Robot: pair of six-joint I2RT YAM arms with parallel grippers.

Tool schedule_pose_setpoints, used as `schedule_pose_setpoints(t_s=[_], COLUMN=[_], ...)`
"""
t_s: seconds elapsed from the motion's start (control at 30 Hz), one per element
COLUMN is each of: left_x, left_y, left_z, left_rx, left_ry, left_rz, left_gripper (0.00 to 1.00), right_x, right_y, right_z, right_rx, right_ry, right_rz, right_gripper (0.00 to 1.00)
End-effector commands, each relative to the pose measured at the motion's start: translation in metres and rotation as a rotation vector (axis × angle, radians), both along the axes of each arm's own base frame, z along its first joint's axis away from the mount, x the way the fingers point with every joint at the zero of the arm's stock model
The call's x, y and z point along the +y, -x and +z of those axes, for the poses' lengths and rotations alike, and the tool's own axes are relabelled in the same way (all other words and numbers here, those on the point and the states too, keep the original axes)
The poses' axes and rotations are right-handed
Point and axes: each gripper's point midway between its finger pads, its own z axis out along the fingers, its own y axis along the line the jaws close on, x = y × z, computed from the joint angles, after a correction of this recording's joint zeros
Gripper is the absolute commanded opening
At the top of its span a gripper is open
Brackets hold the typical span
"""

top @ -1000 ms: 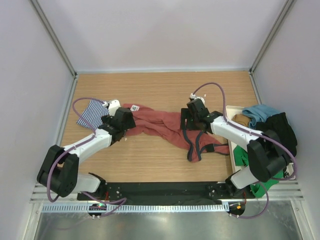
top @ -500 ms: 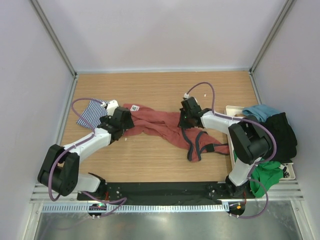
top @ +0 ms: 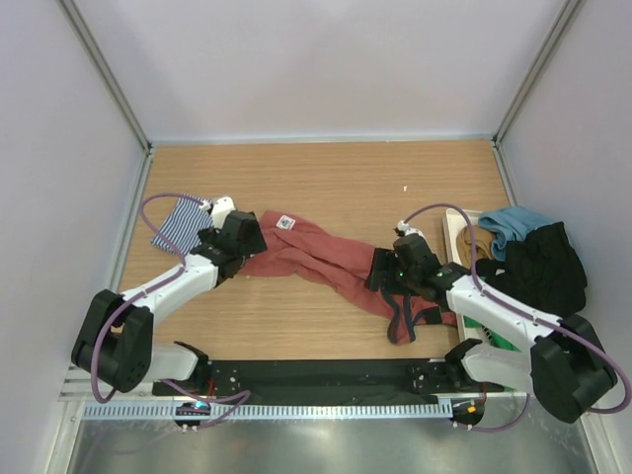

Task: Fold and stack the tank tops

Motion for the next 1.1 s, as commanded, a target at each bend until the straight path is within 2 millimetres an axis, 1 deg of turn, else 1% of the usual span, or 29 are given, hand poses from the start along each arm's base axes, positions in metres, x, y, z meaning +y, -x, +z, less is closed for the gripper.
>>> schedule_pose_setpoints(t_s=[0.0, 0.07, 0.1, 0.17, 0.2, 0.23, 0.27, 0.3, 0.33, 0.37, 0.4, 0.43, 0.47, 0.5, 0.53, 0.6, 0.63, 0.67, 0.7, 0.73, 0.77, 0.8, 0.83, 0.87, 0.9, 0.93, 0.97, 1.03, 1.07], left_x=[-0.007, -0.009, -0.013, -0.023, -0.026, -0.031, -0.033, -0.034, -0.035, -0.035, -0.035, -0.038, -0.037, -0.041, -0.043, -0.041, -0.04, -0.036, -0.037, -0.037, -0.036, -0.037, -0.037, -0.036, -0.037, -0.037, -0.038, -0.042, -0.045], left_y=[-0.006, -0.007, -0.007, -0.011, -0.012, -0.016, -0.018, -0.021, -0.026, -0.028, -0.033, -0.036, -0.039, -0.044, -0.047, -0.059, -0.063, -0.068, -0.076, -0.08, -0.084, -0.092, -0.095, -0.097, -0.101, -0.103, -0.105, -0.109, -0.114], left_z=[0.013, 0.013, 0.012, 0.016, 0.016, 0.023, 0.022, 0.023, 0.032, 0.03, 0.036, 0.036, 0.034, 0.039, 0.039, 0.041, 0.041, 0.042, 0.039, 0.037, 0.033, 0.036, 0.022, 0.019, 0.019, 0.007, 0.004, -0.001, -0.004], left_rx=[-0.037, -0.038, -0.031, -0.032, -0.026, -0.022, -0.004, 0.007, 0.008, 0.023, 0.016, 0.021, 0.03, 0.019, 0.023, 0.031, 0.036, 0.037, 0.046, 0.053, 0.069, 0.065, 0.1, 0.114, 0.119, 0.144, 0.152, 0.164, 0.17], left_ry=[0.021, 0.025, 0.033, 0.058, 0.066, 0.083, 0.079, 0.076, 0.073, 0.068, 0.079, 0.105, 0.115, 0.134, 0.143, 0.137, 0.133, 0.133, 0.135, 0.139, 0.153, 0.16, 0.154, 0.15, 0.148, 0.142, 0.141, 0.146, 0.149], left_rz=[-0.016, -0.026, -0.048, -0.084, -0.096, -0.101, -0.101, -0.102, -0.095, -0.091, -0.083, -0.087, -0.079, -0.081, -0.083, -0.067, -0.062, -0.051, -0.048, -0.048, -0.055, -0.058, -0.057, -0.058, -0.057, -0.057, -0.06, -0.072, -0.078], left_gripper=[0.99, 0.99, 0.99, 1.0, 0.99, 1.0, 1.0, 0.99, 1.0, 1.0, 1.0, 1.0, 1.0, 0.99, 1.0, 1.0, 1.0, 0.99, 0.99, 0.98, 0.96, 0.95, 0.94, 0.93, 0.93, 0.92, 0.91, 0.9, 0.88], right_x=[-0.02, -0.024, -0.024, -0.029, -0.026, -0.026, -0.028, -0.024, -0.019, -0.016, -0.013, -0.009, -0.008, -0.006, -0.003, -0.002, 0.0, 0.001, 0.002, 0.003, 0.005, 0.006, 0.006, 0.011, 0.015, 0.015, 0.015, 0.014, 0.013], right_y=[0.0, -0.01, -0.021, -0.035, -0.046, -0.053, -0.061, -0.072, -0.077, -0.088, -0.092, -0.095, -0.103, -0.106, -0.108, -0.115, -0.118, -0.12, -0.122, -0.123, -0.127, -0.128, -0.129, -0.131, -0.131, -0.132, -0.135, -0.137, -0.138], right_z=[0.004, 0.014, 0.025, 0.031, 0.034, 0.037, 0.038, 0.04, 0.04, 0.046, 0.035, 0.032, 0.034, 0.023, 0.019, 0.015, 0.009, 0.007, 0.004, -0.004, -0.003, -0.006, -0.014, -0.015, -0.016, -0.018, -0.019, -0.017, -0.013], right_rx=[-0.037, -0.07, -0.097, -0.102, -0.101, -0.104, -0.101, -0.105, -0.099, -0.111, -0.082, -0.065, -0.07, -0.041, -0.032, -0.029, -0.019, -0.015, -0.011, 0.009, 0.007, 0.012, 0.028, 0.034, 0.043, 0.045, 0.042, 0.029, 0.017], right_ry=[0.043, 0.065, 0.072, 0.097, 0.109, 0.111, 0.108, 0.089, 0.065, 0.036, 0.033, 0.015, 0.001, 0.002, -0.008, -0.026, -0.034, -0.037, -0.037, -0.033, -0.038, -0.035, -0.027, -0.04, -0.052, -0.053, -0.053, -0.05, -0.047], right_rz=[-0.095, -0.108, -0.126, -0.155, -0.152, -0.158, -0.178, -0.179, -0.172, -0.186, -0.188, -0.185, -0.194, -0.2, -0.201, -0.217, -0.223, -0.224, -0.222, -0.227, -0.224, -0.224, -0.228, -0.217, -0.204, -0.206, -0.209, -0.213, -0.213], right_gripper=[0.85, 0.82, 0.78, 0.72, 0.68, 0.67, 0.65, 0.64, 0.64, 0.63, 0.63, 0.63, 0.63, 0.63, 0.63, 0.63, 0.63, 0.63, 0.63, 0.62, 0.61, 0.61, 0.6, 0.58, 0.57, 0.54, 0.43, 0.28, 0.17])
